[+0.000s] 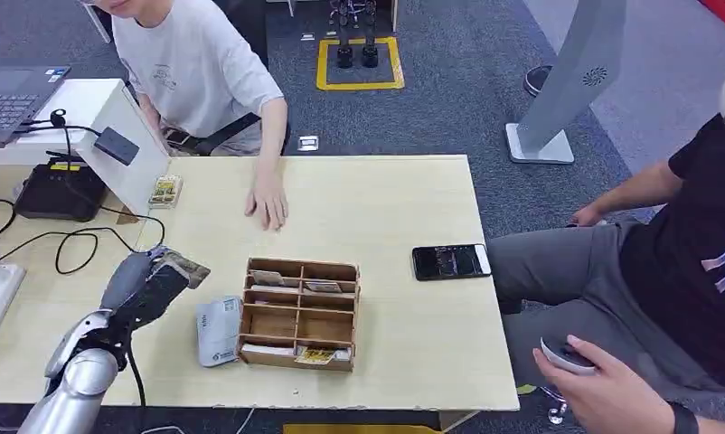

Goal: Pass the card to the sensor for recognition and then transmit it.

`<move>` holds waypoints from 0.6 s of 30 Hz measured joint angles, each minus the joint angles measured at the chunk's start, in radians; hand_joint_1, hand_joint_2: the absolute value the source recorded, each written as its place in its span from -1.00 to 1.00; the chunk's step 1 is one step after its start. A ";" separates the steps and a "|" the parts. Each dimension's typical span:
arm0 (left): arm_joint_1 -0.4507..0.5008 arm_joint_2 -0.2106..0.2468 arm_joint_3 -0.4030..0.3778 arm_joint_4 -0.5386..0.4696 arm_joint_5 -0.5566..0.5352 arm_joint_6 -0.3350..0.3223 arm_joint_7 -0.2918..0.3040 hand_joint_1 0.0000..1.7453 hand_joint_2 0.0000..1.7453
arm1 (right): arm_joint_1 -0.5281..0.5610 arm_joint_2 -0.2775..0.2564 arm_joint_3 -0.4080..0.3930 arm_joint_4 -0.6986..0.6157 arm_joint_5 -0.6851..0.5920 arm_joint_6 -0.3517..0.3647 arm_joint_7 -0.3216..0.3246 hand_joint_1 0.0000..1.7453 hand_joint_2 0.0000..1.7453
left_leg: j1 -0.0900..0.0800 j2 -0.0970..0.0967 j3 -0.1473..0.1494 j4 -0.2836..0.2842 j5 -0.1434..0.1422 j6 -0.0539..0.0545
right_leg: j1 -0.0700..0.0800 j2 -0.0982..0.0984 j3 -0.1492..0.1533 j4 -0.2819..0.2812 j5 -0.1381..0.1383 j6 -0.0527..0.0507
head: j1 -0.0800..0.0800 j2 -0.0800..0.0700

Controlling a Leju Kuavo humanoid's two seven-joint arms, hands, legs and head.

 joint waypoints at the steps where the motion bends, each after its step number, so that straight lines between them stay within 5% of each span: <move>1: 0.013 0.001 0.007 -0.005 0.010 -0.017 0.000 1.00 1.00 | 0.001 0.000 0.000 0.000 0.000 0.000 0.000 -1.00 1.00 | 0.000 0.000 0.000 0.000 0.000 0.000 | 0.000 0.000 0.000 0.000 0.000 0.000 | 0.000 0.000; 12: 0.076 0.001 0.023 -0.033 0.027 -0.058 0.011 1.00 1.00 | 0.002 0.000 0.000 0.000 0.000 0.000 0.000 -1.00 1.00 | 0.000 0.000 -0.001 0.000 0.000 0.000 | 0.000 0.000 -0.001 0.000 0.000 0.000 | 0.000 0.000; 18: 0.113 -0.030 0.023 -0.041 -0.074 -0.029 0.041 1.00 1.00 | 0.002 0.000 0.000 0.000 0.004 0.000 -0.001 -1.00 1.00 | 0.000 -0.001 -0.001 0.000 0.000 0.000 | 0.000 -0.001 0.000 0.000 0.000 0.000 | 0.000 0.000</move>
